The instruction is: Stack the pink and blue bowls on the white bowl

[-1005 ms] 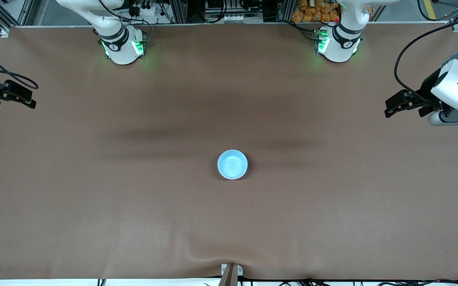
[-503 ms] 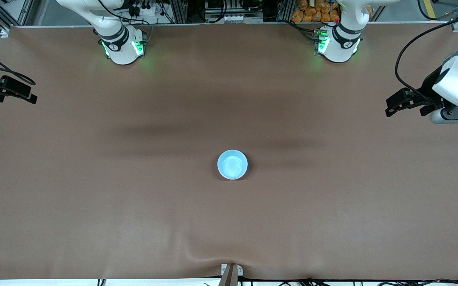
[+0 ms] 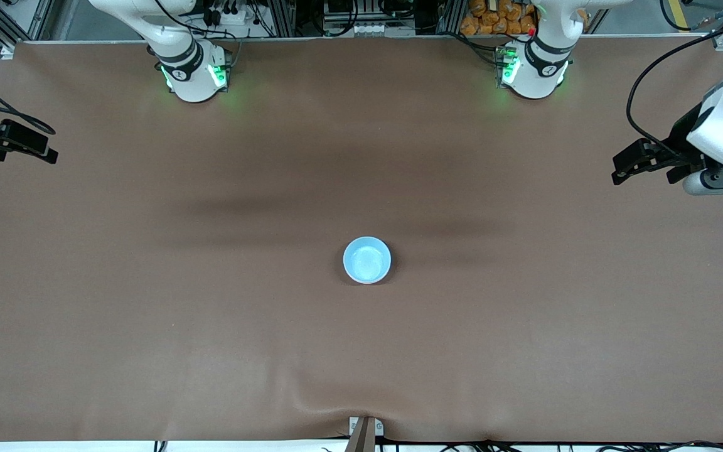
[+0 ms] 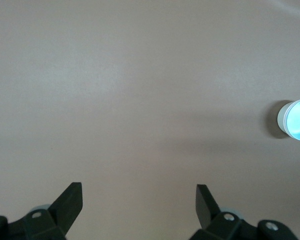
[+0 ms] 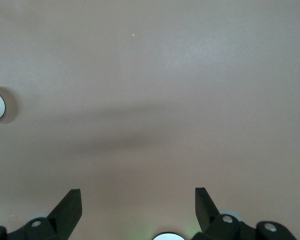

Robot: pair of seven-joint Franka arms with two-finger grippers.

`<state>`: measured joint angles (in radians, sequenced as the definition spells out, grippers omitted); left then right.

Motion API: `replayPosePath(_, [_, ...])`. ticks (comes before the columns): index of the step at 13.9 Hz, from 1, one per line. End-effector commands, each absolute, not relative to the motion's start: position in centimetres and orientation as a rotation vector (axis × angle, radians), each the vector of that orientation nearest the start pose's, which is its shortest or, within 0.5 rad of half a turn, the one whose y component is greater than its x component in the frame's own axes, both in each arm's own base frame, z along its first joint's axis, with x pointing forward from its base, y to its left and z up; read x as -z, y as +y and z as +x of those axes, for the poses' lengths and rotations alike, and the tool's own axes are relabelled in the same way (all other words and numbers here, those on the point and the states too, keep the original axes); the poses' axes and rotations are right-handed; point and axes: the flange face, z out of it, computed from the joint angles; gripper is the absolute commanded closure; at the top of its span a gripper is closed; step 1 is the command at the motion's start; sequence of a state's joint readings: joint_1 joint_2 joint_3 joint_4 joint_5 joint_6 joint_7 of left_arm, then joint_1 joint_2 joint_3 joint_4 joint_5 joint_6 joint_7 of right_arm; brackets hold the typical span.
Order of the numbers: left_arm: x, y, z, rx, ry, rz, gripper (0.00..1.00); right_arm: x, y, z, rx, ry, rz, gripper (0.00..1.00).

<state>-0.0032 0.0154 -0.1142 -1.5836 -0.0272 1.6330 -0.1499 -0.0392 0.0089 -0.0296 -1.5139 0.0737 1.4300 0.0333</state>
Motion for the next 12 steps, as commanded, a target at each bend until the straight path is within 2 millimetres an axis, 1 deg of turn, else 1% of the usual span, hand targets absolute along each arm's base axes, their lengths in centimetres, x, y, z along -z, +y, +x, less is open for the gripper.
replayPosePath(1, [-62.67,-6.52,55.81,0.075,-0.029,-3.156,0.00,-63.70,-3.01,54.04,-0.150,0.163,-3.051,0.00])
replayPosePath(4, [-62.90,-6.53,56.07,0.084,-0.037,-3.158,0.00,-63.69,-3.15,54.06,-0.148,0.158,-3.084,0.00])
replayPosePath(6, [-62.87,-6.45,56.17,0.085,-0.039,-3.158,0.00,-63.79,-2.70,54.07,-0.144,0.141,-3.118,0.00])
replayPosePath(12, [-63.26,-6.02,56.14,0.097,-0.051,-3.158,0.00,-63.75,-2.68,54.09,-0.148,0.143,-3.116,0.00])
